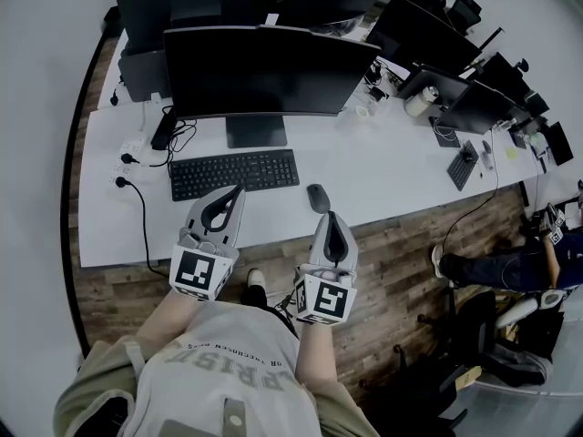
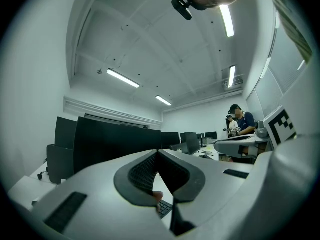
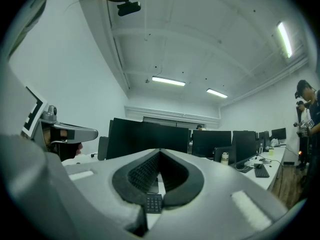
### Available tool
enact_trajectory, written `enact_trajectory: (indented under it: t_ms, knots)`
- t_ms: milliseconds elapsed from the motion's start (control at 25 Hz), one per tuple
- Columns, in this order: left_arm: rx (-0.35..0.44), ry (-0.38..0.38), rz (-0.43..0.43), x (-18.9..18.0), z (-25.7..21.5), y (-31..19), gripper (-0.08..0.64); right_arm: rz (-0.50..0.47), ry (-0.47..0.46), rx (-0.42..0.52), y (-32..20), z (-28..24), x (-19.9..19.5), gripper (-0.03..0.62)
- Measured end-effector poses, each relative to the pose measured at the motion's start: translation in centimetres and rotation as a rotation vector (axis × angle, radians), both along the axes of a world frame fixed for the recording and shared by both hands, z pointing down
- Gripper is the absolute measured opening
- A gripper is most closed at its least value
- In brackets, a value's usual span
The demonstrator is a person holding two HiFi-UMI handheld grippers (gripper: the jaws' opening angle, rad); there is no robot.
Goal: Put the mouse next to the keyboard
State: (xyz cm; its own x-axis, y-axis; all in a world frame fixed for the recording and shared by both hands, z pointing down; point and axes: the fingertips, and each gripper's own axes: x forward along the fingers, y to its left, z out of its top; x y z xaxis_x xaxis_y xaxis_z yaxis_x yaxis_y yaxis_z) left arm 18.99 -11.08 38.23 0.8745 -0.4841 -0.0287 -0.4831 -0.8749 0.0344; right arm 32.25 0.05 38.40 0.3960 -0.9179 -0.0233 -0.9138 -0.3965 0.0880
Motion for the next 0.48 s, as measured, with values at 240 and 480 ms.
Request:
enact_trajectory:
  t_ms: [240,480]
  knots:
    - [-0.005,-0.002,-0.002,-0.05,0.24,-0.11,0.011,-0.004,0.011,-0.003,-0.01,-0.19,-0.1,-0.002]
    - [-0.011,-0.013,0.0,-0.15,0.71,-0.1,0.011,-0.011,0.017,-0.004,-0.08,-0.19,-0.26,-0.002]
